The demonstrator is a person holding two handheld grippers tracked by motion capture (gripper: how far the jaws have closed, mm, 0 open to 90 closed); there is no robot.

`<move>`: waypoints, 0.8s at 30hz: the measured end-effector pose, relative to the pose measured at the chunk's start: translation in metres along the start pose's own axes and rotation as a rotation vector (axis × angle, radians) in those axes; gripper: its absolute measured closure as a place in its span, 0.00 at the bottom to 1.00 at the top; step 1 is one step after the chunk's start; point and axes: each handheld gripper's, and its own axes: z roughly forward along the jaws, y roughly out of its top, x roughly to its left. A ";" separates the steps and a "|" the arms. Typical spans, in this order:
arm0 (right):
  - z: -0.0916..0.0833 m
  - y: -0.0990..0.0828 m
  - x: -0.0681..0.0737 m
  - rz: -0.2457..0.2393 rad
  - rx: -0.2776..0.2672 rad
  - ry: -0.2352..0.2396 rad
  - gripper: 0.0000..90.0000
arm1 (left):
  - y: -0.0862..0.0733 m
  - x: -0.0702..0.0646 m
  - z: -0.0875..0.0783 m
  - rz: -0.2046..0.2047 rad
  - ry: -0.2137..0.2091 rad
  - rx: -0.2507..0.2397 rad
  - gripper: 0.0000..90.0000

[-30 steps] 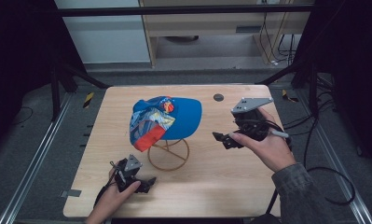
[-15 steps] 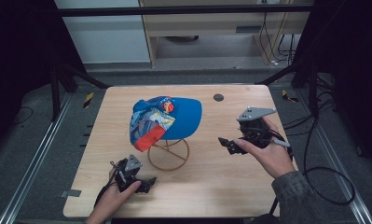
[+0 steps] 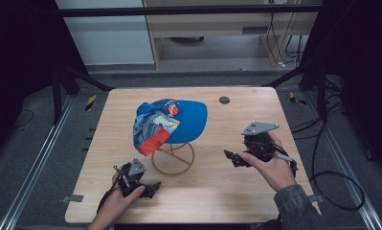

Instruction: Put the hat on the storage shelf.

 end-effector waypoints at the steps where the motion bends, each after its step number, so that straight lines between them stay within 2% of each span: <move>1: 0.001 -0.002 0.001 -0.002 0.003 0.000 0.06 | 0.000 0.000 0.000 0.000 0.000 0.000 0.00; 13: 0.016 -0.030 0.004 0.030 0.023 0.009 0.07 | 0.000 0.000 0.000 0.000 0.000 0.000 0.00; 20: 0.029 -0.046 0.008 0.023 0.051 0.027 0.07 | 0.000 0.000 0.000 0.001 0.000 0.000 0.00; 24: 0.040 -0.057 0.008 0.047 0.063 0.028 0.08 | 0.000 0.000 0.000 0.000 0.000 0.000 0.00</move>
